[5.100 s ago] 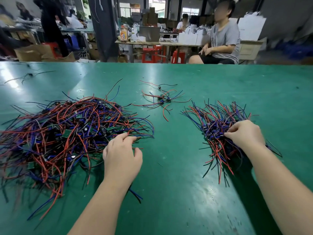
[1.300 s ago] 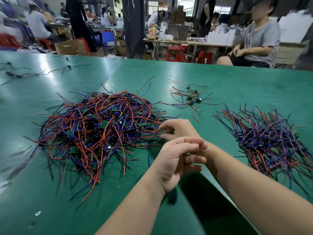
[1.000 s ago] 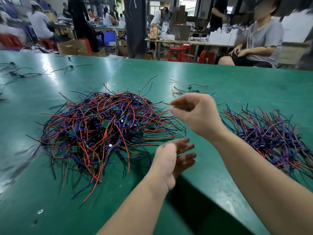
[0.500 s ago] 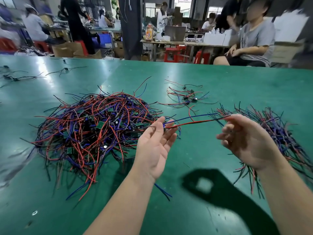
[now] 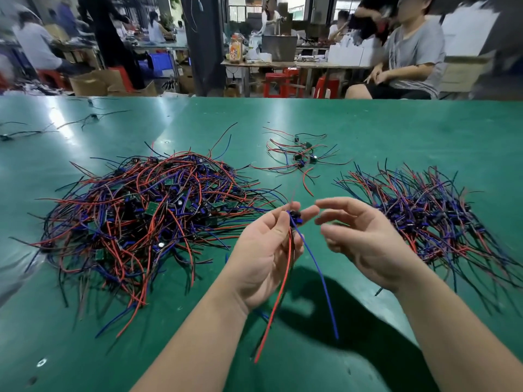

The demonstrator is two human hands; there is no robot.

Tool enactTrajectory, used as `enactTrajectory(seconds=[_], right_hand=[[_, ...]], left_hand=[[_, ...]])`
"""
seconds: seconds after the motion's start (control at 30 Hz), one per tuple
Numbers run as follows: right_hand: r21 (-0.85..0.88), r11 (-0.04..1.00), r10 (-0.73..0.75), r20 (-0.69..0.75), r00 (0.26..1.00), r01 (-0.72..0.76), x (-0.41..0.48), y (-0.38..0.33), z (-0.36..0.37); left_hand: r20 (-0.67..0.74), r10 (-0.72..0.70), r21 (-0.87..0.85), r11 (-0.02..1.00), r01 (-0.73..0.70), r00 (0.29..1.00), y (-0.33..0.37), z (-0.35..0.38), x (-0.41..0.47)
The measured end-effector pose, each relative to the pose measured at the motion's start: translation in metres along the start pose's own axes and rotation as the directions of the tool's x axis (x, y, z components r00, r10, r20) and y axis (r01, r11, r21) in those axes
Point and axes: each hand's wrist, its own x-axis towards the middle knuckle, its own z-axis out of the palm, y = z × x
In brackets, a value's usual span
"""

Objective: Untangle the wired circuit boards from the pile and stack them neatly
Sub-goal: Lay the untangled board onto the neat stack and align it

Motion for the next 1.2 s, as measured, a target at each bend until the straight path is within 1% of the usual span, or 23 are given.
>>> enactTrajectory(seconds=[0.07,0.1,0.23,0.3,0.37,0.43,0.5,0.57,0.63,0.7,0.77,0.8,0.87,0.93,1.0,1.03,1.1,1.13,1.2], right_hand=[[-0.115,0.991,-0.052,0.084,0.995,0.062,-0.002,0.003,0.007],[-0.173,0.981,-0.069,0.101,0.993,0.086,-0.002,0.003,0.009],[-0.304,0.942,-0.117,0.093,0.989,0.140,-0.004,0.004,0.015],[-0.360,0.915,-0.166,0.079,0.983,0.183,-0.004,0.004,0.017],[-0.310,0.926,-0.224,0.008,0.975,0.215,-0.004,0.002,0.019],[-0.222,0.949,-0.256,-0.131,0.958,0.223,-0.001,0.003,0.018],[-0.172,0.967,-0.227,-0.260,0.939,0.186,0.000,0.005,0.018],[-0.139,0.978,-0.193,-0.349,0.917,0.153,0.002,0.009,0.017],[-0.154,0.978,-0.192,-0.394,0.899,0.141,0.003,0.012,0.017],[-0.243,0.963,-0.211,-0.408,0.888,0.117,0.003,0.013,0.016],[-0.295,0.954,-0.170,-0.404,0.899,0.048,0.004,0.015,0.016],[-0.278,0.960,-0.114,-0.400,0.909,-0.002,0.004,0.016,0.016],[-0.140,0.984,0.053,-0.372,0.927,-0.112,0.005,0.012,0.015],[0.003,0.981,0.188,-0.267,0.945,-0.194,0.005,0.006,0.008],[0.043,0.965,0.263,-0.152,0.953,-0.259,0.003,0.000,0.000],[0.047,0.958,0.287,-0.120,0.950,-0.284,0.002,-0.002,-0.004],[0.065,0.948,0.318,-0.123,0.940,-0.312,0.004,-0.008,-0.013],[0.100,0.947,0.318,-0.149,0.936,-0.305,0.005,-0.012,-0.019],[0.191,0.951,0.286,-0.243,0.927,-0.243,0.008,-0.021,-0.035]], left_hand=[[-0.022,0.022,0.036,0.999,-0.021,1.000,-0.004,-0.001,0.002],[-0.030,0.033,0.054,0.998,-0.032,0.999,-0.006,-0.002,0.003],[-0.082,0.048,0.148,0.988,-0.036,0.996,-0.010,-0.006,0.004],[-0.097,0.026,0.205,0.979,-0.005,0.995,-0.013,-0.007,0.005],[-0.102,-0.005,0.261,0.965,0.032,0.995,-0.016,-0.007,0.005],[-0.074,-0.035,0.328,0.943,0.058,0.997,-0.018,-0.007,0.004],[-0.065,-0.057,0.415,0.907,0.079,0.996,-0.020,-0.008,0.002],[-0.052,-0.060,0.479,0.875,0.078,0.997,-0.021,-0.009,0.002],[-0.028,-0.052,0.489,0.870,0.059,0.998,-0.022,-0.007,0.001],[-0.010,-0.036,0.488,0.872,0.037,0.999,-0.022,-0.004,0.001],[-0.051,-0.008,0.524,0.851,0.033,0.999,-0.026,-0.003,0.001],[-0.080,0.004,0.549,0.835,0.040,0.997,-0.028,-0.004,0.001],[-0.116,0.010,0.595,0.802,0.061,0.993,-0.032,-0.005,0.001],[-0.114,0.009,0.629,0.774,0.065,0.993,-0.033,-0.005,0.001],[-0.087,-0.003,0.657,0.752,0.059,0.996,-0.034,-0.003,-0.001],[-0.067,-0.024,0.666,0.743,0.062,0.998,-0.034,-0.002,-0.003],[-0.030,-0.108,0.670,0.736,0.100,0.994,-0.036,0.000,-0.006],[-0.013,-0.161,0.665,0.736,0.129,0.987,-0.038,0.001,-0.008],[0.019,-0.239,0.660,0.733,0.167,0.971,-0.041,0.005,-0.011]])
